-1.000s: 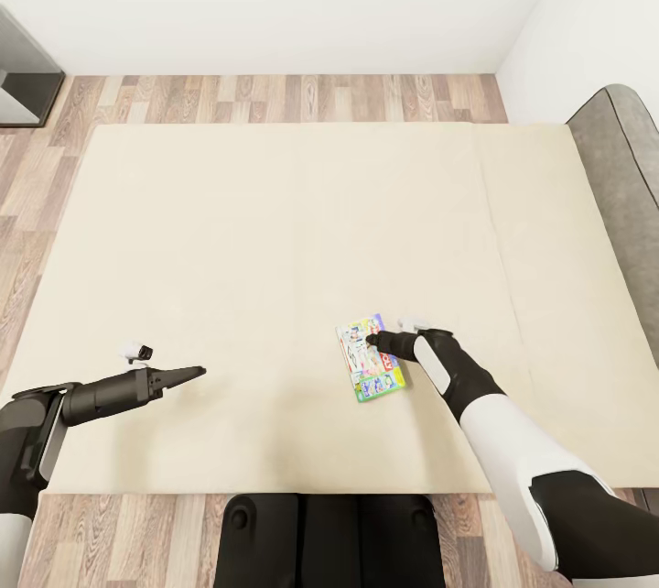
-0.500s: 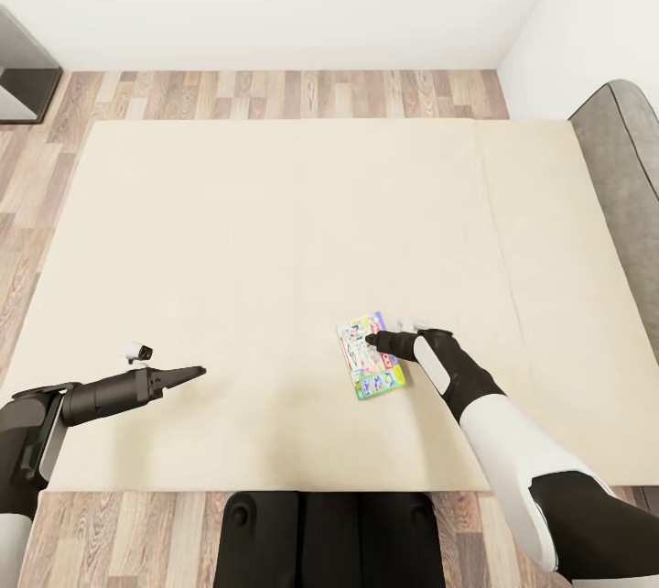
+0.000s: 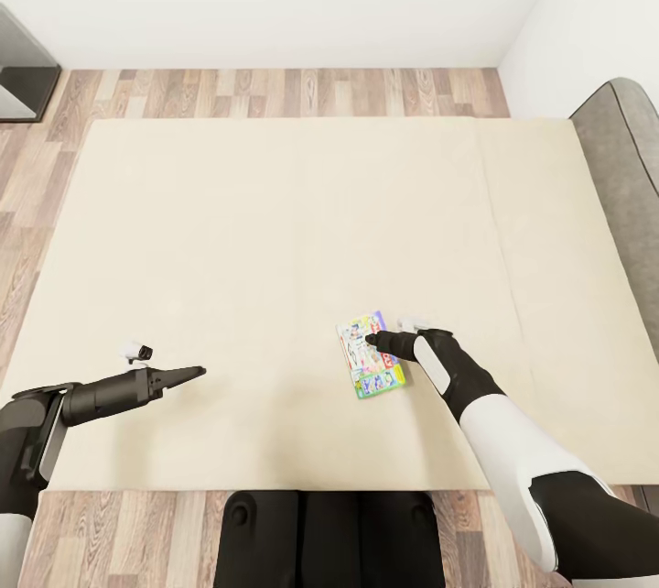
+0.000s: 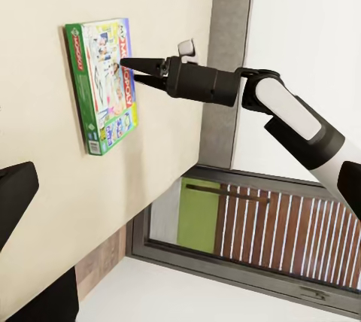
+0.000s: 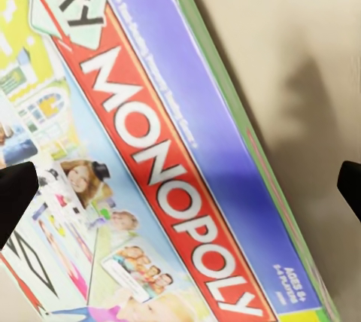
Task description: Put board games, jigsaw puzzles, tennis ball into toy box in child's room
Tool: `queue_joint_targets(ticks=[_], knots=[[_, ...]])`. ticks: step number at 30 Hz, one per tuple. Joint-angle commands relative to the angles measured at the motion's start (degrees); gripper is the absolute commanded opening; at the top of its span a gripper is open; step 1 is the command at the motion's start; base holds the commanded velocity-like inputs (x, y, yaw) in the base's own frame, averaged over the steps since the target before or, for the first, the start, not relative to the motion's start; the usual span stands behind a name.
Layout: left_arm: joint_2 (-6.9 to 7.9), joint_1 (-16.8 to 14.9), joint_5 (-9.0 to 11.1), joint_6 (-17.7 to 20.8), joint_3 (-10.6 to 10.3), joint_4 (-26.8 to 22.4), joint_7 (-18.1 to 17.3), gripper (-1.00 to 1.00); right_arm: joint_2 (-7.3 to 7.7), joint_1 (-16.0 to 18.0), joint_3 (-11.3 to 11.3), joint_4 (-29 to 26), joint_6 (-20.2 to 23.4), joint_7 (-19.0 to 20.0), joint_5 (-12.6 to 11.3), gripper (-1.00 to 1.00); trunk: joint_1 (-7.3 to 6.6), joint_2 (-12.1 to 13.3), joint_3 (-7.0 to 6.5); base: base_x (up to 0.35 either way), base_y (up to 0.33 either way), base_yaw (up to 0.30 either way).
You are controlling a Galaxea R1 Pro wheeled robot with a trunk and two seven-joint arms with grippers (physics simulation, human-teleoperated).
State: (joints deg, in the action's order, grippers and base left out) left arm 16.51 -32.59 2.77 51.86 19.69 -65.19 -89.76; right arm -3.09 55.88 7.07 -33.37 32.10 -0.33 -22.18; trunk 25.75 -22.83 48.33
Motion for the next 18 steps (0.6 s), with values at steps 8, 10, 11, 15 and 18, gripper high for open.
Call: queue_joint_targets(ticks=[8,10,11,15,18], knots=[[0.03,-0.01,-0.05,0.61,0.00,0.04,-0.24,1.00,0.02,0.02,0.06,-0.10,0.24,-0.03,-0.06,1.00,0.03,-0.09,0.50,0.000,0.000,0.000],[0.02,-0.01,-0.05,0.61,0.01,0.05,-0.24,1.00,0.02,0.02,0.07,-0.13,0.26,-0.02,-0.06,1.00,0.03,-0.09,0.52,0.000,0.000,0.000],[0.02,-0.01,-0.05,0.61,0.01,0.06,-0.24,1.00,0.02,0.02,0.07,-0.14,0.27,-0.02,-0.06,1.00,0.03,-0.09,0.53,0.000,0.000,0.000],[0.01,-0.01,-0.05,0.61,0.03,0.04,-0.24,1.00,0.02,0.02,0.06,-0.19,0.32,-0.02,-0.06,1.00,0.03,-0.09,0.54,0.000,0.000,0.000],[0.04,-0.01,-0.05,0.61,0.01,0.04,-0.24,1.00,0.02,0.02,0.05,-0.20,0.32,-0.02,-0.06,1.00,0.03,-0.09,0.54,-0.005,0.051,0.000]])
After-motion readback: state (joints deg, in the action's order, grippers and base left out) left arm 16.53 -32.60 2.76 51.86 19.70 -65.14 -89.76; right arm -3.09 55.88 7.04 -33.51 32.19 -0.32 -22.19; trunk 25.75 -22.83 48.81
